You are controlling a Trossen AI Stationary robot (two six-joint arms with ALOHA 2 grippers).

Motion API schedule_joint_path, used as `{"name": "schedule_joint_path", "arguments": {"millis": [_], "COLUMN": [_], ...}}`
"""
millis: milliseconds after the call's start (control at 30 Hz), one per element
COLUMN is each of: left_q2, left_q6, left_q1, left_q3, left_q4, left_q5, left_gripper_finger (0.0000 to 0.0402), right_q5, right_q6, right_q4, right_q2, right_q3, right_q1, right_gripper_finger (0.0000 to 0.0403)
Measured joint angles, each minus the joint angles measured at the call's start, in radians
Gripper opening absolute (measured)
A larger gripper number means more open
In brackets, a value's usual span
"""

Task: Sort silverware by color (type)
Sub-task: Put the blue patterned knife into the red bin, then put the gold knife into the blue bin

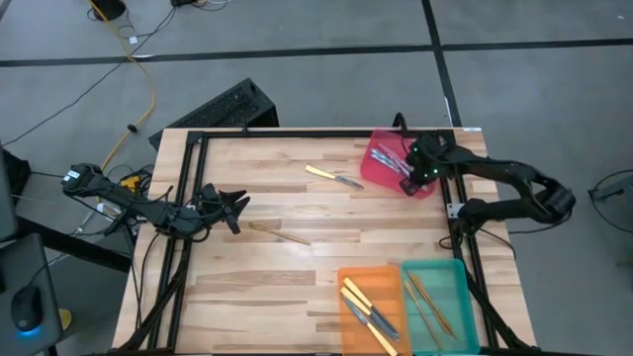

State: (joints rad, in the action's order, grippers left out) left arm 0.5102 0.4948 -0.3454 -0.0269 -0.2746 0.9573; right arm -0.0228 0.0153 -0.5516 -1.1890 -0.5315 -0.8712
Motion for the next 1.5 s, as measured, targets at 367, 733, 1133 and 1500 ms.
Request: {"name": "schedule_joint_path", "arguments": {"millis": [367, 733, 1133, 1500], "left_q2": [0.0, 0.0, 0.0, 0.0], "left_q6": [-0.002, -0.002, -0.002, -0.002], "left_q1": [0.0, 0.0, 0.0, 0.0], "left_q3": [0.0, 0.0, 0.0, 0.0], "left_q4": [0.0, 0.0, 0.0, 0.0], "left_q5": [0.028, 0.052, 0.052, 0.052], "left_gripper_finger": [0.0122, 0.0122, 0.0122, 0.0122], "right_q5": [-0.029, -0.039, -0.073, -0.084], "right_q6": [0.002, 0.047, 0.119, 0.14], "right_q4": [0.013, 0.027, 0.057, 0.063], "right_q2": [-0.083, -0.083, -0.083, -0.083], "right_q3": [-0.005, -0.005, -0.005, -0.005], "right_q1": [-0.009, -0.009, -0.009, -0.009], "right_gripper_finger": [0.0032, 0.0052, 0.0069, 0.0166]}}
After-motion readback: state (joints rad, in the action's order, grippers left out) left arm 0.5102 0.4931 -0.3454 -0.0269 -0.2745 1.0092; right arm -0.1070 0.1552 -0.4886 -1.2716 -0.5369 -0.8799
